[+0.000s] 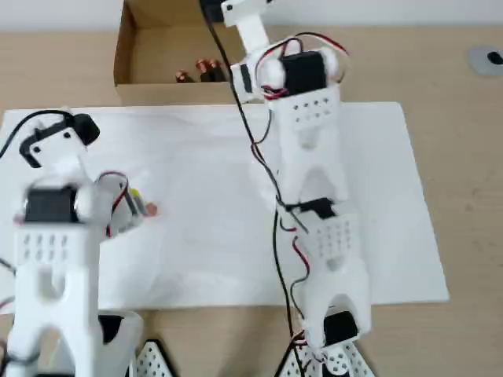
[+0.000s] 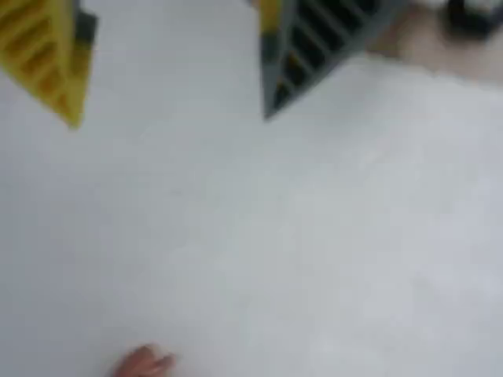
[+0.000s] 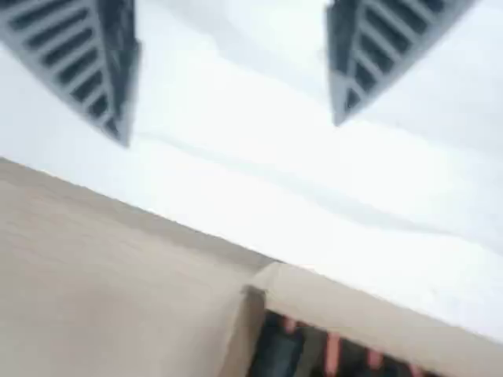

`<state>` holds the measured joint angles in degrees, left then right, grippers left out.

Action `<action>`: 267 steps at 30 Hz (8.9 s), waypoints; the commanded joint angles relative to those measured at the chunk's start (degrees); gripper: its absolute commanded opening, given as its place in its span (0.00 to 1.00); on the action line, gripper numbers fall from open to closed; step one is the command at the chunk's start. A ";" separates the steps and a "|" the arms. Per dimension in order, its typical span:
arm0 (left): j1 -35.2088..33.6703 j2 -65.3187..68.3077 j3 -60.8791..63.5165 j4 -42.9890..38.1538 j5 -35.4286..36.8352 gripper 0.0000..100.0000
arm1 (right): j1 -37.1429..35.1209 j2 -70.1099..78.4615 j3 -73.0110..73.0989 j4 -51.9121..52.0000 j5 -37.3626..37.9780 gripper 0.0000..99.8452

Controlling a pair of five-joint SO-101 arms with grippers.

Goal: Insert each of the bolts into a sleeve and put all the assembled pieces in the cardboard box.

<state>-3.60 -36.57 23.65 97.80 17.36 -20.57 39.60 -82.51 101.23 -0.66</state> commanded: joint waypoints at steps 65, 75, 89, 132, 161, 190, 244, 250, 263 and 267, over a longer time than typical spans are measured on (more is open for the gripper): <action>-18.64 30.11 -18.90 2.64 -93.80 0.16 | 6.46 -23.69 86.64 -37.27 -38.86 0.20; -18.64 30.11 -18.90 2.64 -93.80 0.16 | 7.08 -15.43 72.04 -29.71 -38.77 0.20; -18.64 30.11 -18.90 2.64 -93.71 0.16 | 12.44 -14.64 63.87 -26.29 -29.27 0.20; -23.65 30.11 -18.90 2.64 -94.95 0.16 | 12.79 4.44 18.07 1.23 -16.88 0.01; -5.19 5.76 1.93 -4.22 -87.03 0.16 | 1.10 -64.75 62.73 0.79 -19.87 0.01; 0.09 5.85 20.13 -34.64 19.52 0.17 | 1.19 -77.93 88.84 -7.65 -19.52 0.01; -7.74 5.85 6.33 -4.66 -104.62 0.22 | 1.19 -77.93 88.84 -4.40 -19.78 0.01; -9.32 5.85 6.59 -11.87 -116.40 0.22 | 1.19 -77.93 88.84 -3.16 -19.78 0.01; -8.97 21.32 9.05 -31.47 -129.41 0.22 | 1.19 -77.93 88.84 -3.34 -19.78 0.01; -8.62 25.63 5.80 -31.38 -129.67 0.22 | 4.09 -77.67 88.66 -3.69 -19.78 0.01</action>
<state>-11.87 -12.66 33.76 67.47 -92.97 -18.55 -36.26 6.46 97.98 -20.00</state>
